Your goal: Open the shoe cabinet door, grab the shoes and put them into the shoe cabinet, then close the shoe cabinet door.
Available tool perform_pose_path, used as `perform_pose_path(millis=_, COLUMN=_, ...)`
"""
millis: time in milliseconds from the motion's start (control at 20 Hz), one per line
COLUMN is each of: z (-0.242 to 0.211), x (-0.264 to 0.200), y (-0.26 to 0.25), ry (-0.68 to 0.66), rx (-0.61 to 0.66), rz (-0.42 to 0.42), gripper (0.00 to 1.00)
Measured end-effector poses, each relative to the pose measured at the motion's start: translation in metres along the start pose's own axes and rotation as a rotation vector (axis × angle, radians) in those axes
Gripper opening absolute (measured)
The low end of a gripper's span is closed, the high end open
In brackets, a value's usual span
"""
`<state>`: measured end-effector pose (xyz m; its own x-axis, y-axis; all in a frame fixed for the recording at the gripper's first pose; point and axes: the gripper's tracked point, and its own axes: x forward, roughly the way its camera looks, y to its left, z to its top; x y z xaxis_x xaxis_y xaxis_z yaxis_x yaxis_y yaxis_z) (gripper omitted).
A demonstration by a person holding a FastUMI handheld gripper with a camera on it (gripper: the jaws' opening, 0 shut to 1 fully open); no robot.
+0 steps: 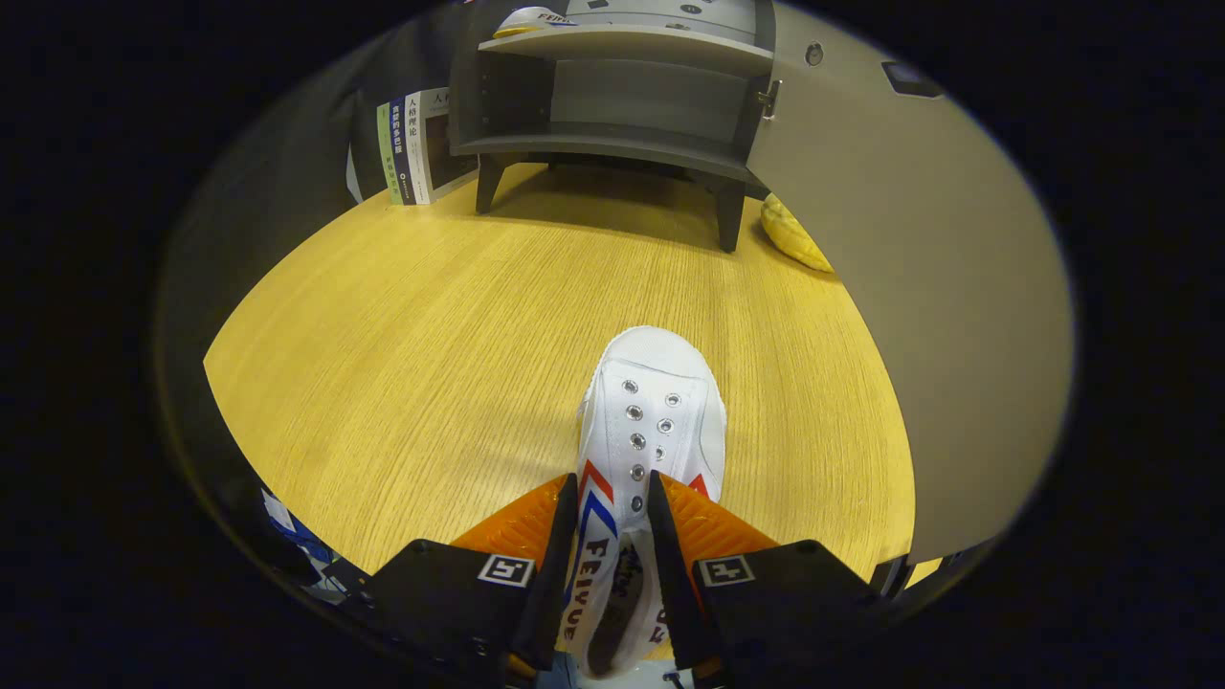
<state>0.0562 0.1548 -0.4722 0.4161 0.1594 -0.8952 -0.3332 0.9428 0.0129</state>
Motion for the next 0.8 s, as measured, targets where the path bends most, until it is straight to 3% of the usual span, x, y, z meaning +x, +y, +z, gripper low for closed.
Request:
perform_pose_path(millis=250, z=0.001, x=-0.002, y=0.000, ry=-0.006, rx=-0.049, rz=-0.026, gripper=0.32)
perform_pose_path(millis=300, z=-0.002, x=-0.001, y=0.010, ry=0.006, rx=-0.049, rz=0.027, gripper=0.28)
perform_pose_path(millis=350, z=-0.003, x=-0.005, y=0.010, ry=-0.003, rx=0.009, rz=0.007, gripper=0.25)
perform_pose_path(millis=400, z=-0.005, x=0.007, y=0.009, ry=0.002, rx=0.021, rz=0.006, gripper=0.02)
perform_pose_path(millis=550, z=-0.001, x=-0.001, y=0.011, ry=-0.014, rx=-0.003, rz=-0.001, gripper=0.02)
perform_pose_path(millis=800, z=0.008, x=-0.010, y=0.004, ry=-0.036, rx=0.068, rz=-0.003, gripper=0.01)
